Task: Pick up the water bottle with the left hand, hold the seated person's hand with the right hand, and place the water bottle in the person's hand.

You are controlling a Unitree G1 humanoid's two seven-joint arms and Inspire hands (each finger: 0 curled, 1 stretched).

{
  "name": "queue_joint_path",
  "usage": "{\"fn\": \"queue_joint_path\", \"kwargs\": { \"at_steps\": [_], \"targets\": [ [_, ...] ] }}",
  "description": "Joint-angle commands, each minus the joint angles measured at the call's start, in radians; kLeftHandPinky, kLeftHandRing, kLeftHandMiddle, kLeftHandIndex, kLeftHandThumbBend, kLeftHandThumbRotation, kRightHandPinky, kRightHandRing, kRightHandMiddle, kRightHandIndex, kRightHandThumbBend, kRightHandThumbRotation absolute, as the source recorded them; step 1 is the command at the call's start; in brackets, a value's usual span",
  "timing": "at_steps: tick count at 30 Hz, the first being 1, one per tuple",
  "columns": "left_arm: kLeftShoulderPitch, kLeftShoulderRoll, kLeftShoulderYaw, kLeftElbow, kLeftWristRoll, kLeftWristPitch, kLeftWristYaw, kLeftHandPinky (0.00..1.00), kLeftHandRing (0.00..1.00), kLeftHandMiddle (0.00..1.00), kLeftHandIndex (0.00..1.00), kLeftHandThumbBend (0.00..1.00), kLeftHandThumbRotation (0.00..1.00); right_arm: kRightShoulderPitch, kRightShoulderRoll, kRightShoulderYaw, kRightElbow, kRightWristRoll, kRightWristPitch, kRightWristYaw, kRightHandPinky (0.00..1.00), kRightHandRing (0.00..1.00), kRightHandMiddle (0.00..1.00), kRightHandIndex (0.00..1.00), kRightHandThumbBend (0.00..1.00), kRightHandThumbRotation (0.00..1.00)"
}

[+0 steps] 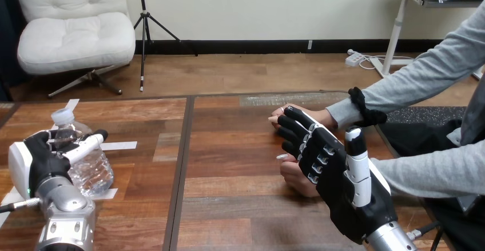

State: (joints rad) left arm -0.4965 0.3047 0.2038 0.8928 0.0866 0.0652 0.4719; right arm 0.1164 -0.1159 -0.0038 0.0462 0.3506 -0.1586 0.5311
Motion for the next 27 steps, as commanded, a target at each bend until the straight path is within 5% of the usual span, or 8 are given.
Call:
{"fn": "queue_joint_path", "kwargs": {
  "at_steps": [1, 27],
  "targets": [
    [-0.049, 0.014, -0.012, -0.061, 0.015, -0.029, 0.002, 0.36, 0.41, 0.45, 0.49, 0.74, 0.0, -0.039, 0.008, 0.0, -0.037, 0.009, -0.011, 0.004, 0.99, 0.95, 0.93, 0.91, 0.87, 1.0],
    [-0.029, 0.021, -0.018, -0.058, 0.027, -0.086, -0.013, 0.36, 0.42, 0.47, 0.49, 0.73, 0.0, -0.04, 0.006, 0.002, -0.036, -0.004, -0.008, -0.006, 0.98, 0.95, 0.92, 0.91, 0.88, 1.0]
  ]
}}
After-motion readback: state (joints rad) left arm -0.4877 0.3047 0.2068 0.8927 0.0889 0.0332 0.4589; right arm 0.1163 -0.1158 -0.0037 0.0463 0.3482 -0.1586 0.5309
